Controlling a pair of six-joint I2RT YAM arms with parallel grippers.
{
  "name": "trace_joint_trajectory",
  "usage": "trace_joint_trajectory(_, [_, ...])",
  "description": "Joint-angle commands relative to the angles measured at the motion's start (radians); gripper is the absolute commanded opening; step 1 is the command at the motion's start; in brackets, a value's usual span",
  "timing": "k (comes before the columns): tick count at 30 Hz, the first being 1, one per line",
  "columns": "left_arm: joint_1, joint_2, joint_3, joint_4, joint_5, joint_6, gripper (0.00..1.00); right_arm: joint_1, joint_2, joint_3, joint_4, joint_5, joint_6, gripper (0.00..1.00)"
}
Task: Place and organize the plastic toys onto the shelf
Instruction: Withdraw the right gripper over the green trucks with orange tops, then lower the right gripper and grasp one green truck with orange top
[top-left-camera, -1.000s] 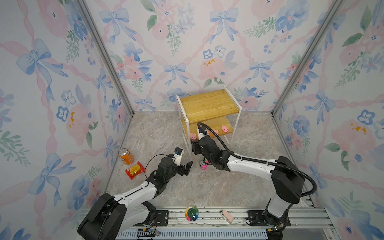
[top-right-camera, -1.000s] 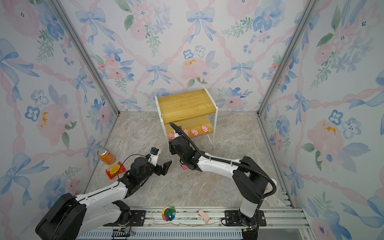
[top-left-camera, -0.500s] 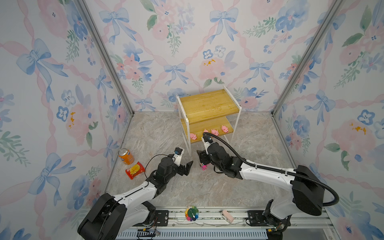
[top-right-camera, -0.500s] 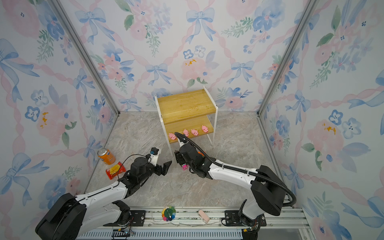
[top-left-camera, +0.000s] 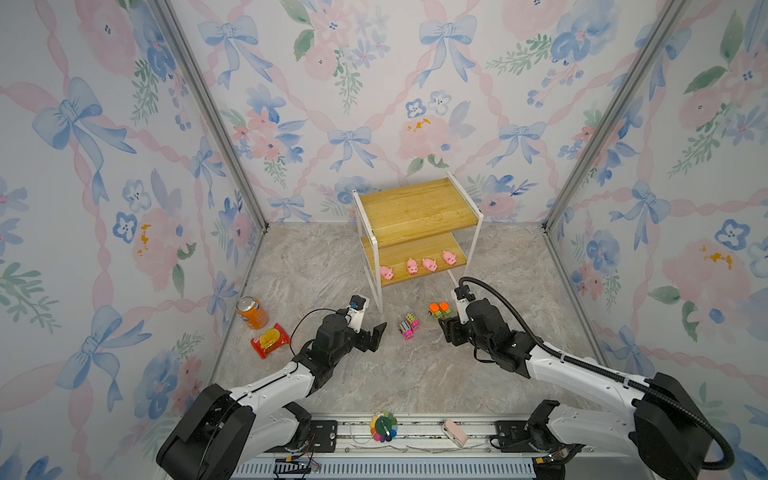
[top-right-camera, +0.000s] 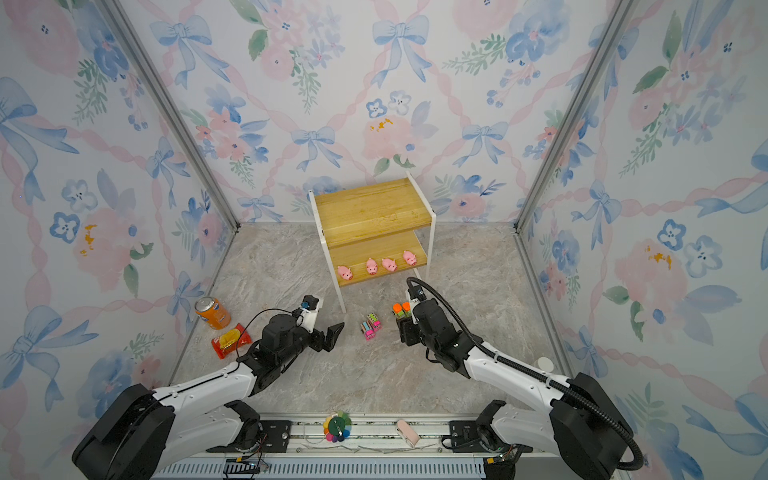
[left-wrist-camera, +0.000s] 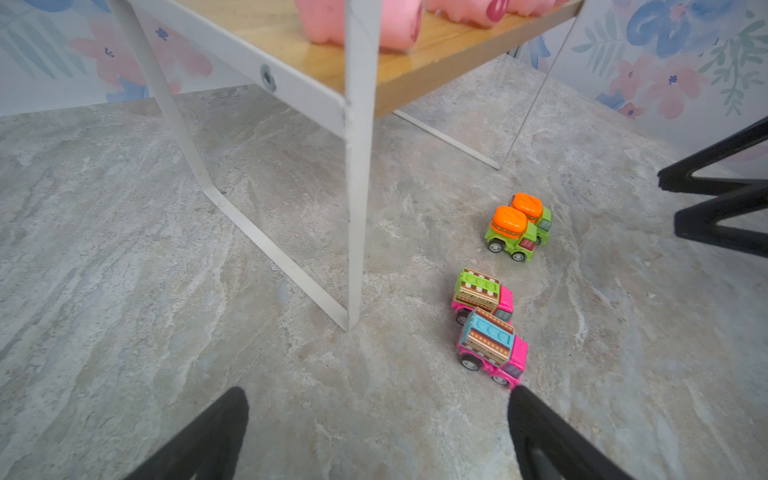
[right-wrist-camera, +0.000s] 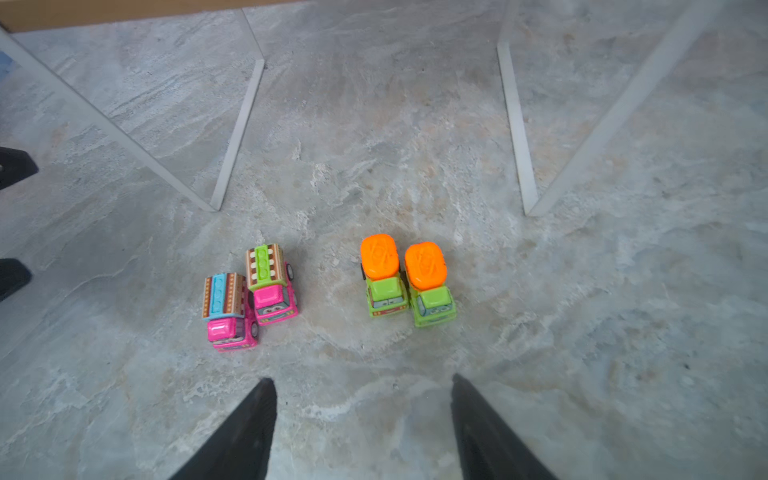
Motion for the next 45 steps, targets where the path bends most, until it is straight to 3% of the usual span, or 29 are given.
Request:
trace_joint_trajectory(1, [0.005,0.005,0.005,0.008,0.016,-0.013,0.98,-0.047,0.029,-0.015,0.006,-0.023,0.045,0.67])
trace_joint_trajectory(15, [0.003,0.015,0.015,0.008,0.004,-0.027,0.98,-0.106,0.195,0.028,0.061,0.086,-0.032,0.57])
trace_joint_trajectory(26, [-0.009,0.027,0.026,0.008,-0.001,-0.031,0.98,-0.135,0.318,0.109,0.111,-0.065,-0.136,0.52])
trace_joint_trajectory(45, [-0.014,0.009,0.027,0.003,-0.011,-0.04,0.98,-0.169,0.444,0.207,0.046,-0.118,-0.21,0.47])
